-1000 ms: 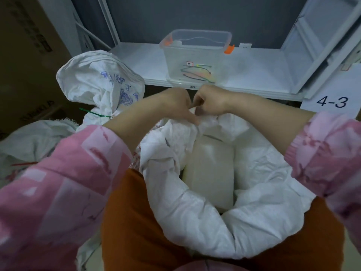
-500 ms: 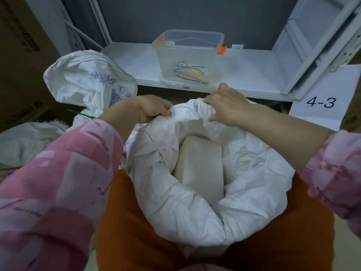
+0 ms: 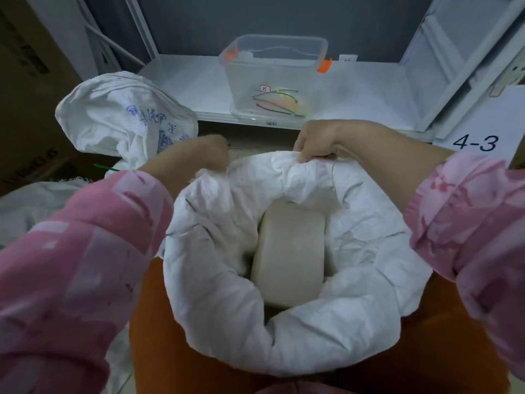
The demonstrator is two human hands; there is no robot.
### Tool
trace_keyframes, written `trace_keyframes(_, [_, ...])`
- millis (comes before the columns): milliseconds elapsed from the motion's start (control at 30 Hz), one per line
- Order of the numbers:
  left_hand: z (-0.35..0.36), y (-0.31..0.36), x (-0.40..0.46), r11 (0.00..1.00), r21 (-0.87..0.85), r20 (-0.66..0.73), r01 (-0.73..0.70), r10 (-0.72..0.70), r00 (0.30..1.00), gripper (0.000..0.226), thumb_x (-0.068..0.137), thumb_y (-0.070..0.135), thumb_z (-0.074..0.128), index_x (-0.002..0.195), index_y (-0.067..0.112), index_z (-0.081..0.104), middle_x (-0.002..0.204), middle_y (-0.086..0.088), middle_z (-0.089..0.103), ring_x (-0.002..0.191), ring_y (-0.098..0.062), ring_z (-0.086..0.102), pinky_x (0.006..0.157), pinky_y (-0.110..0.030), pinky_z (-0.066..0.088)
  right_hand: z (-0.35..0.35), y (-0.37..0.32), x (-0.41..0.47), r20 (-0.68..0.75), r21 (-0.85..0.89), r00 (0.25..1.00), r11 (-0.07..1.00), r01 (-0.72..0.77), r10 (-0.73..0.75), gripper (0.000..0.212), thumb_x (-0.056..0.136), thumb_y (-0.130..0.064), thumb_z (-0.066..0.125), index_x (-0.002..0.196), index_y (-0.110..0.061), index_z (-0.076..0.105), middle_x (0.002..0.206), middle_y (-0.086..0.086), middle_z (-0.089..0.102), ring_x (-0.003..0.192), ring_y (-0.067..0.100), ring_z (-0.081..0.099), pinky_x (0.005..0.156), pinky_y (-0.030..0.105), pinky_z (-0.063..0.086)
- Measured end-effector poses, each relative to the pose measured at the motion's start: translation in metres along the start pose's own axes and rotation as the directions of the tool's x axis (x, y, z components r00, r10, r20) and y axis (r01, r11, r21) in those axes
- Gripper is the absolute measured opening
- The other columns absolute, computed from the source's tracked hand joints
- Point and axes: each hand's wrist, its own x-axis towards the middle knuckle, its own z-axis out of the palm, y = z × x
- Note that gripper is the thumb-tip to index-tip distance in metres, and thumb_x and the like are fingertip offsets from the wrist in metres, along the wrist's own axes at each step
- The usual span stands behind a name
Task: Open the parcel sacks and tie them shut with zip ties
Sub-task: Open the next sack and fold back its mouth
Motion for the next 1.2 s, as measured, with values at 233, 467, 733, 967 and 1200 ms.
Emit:
trace_keyframes(233, [-0.013, 0.053, -0.004, 0.928, -0.271, -0.080, -0.256, 0.244, 0.967, 0.023, 0.091, 0.033, 0.058, 0.083, 0.013, 0.065, 0.077, 0.001, 0.059, 0.072, -0.016, 0.053, 0.057, -0.022, 0.038, -0.011, -0.005, 0.002, 0.028, 0.105, 0.999, 0.994, -0.036, 0.033, 0.026, 0.088, -0.010, 0.062, 0.114, -0.008, 0.064, 0.091, -0.001, 0.057, 0.097, 0.021, 0.051, 0.089, 0.030, 0.043])
trace_keyframes(467, [-0.018, 0.050, 0.024, 0.927, -0.347, 0.044, -0.140, 0.165, 0.985, 0.027, 0.097, 0.020, 0.048, 0.107, 0.003, 0.066, 0.092, -0.008, 0.060, 0.080, -0.020, 0.051, 0.073, -0.034, 0.045, -0.013, 0.009, -0.025, -0.350, -0.215, 0.937, 0.974, -0.067, -0.013, 0.029, 0.079, -0.023, 0.073, 0.096, -0.011, 0.053, 0.091, 0.005, 0.058, 0.084, 0.024, 0.056, 0.070, 0.036, 0.049])
trace_keyframes(733, [-0.020, 0.046, 0.047, 0.775, -0.628, 0.236, -0.066, 0.270, 0.933, 0.020, 0.095, 0.006, 0.048, 0.081, 0.013, 0.060, 0.080, -0.003, 0.060, 0.077, -0.017, 0.055, 0.071, -0.030, 0.048, 0.013, 0.024, -0.018, -0.311, -0.299, 0.949, 0.941, -0.156, 0.059, 0.027, 0.088, -0.001, 0.053, 0.067, -0.011, 0.041, 0.071, 0.003, 0.044, 0.068, 0.020, 0.047, 0.062, 0.032, 0.037])
trace_keyframes(967, [-0.023, 0.064, 0.033, 0.993, -0.048, -0.254, -0.108, 0.092, 0.963, 0.023, 0.085, 0.020, 0.060, 0.106, 0.015, 0.069, 0.097, -0.004, 0.064, 0.090, -0.024, 0.059, 0.078, -0.029, 0.049, 0.000, 0.052, 0.003, 0.054, 0.322, 0.977, 0.923, -0.211, 0.204, 0.023, 0.093, -0.005, 0.056, 0.072, -0.010, 0.047, 0.066, 0.006, 0.052, 0.042, 0.009, 0.044, 0.035, 0.016, 0.031])
trace_keyframes(1200, [-0.014, 0.112, 0.012, 0.917, 0.153, -0.303, -0.368, 0.398, 0.866, 0.050, 0.074, 0.028, 0.077, 0.120, 0.019, 0.060, 0.120, -0.002, 0.052, 0.106, -0.024, 0.055, 0.090, -0.039, 0.047, -0.009, 0.073, 0.012, 0.139, 0.766, 0.990, 0.632, -0.116, 0.013, 0.017, 0.088, 0.010, 0.052, 0.089, -0.005, 0.060, 0.062, 0.005, 0.051, 0.041, 0.003, 0.045, 0.031, 0.012, 0.023])
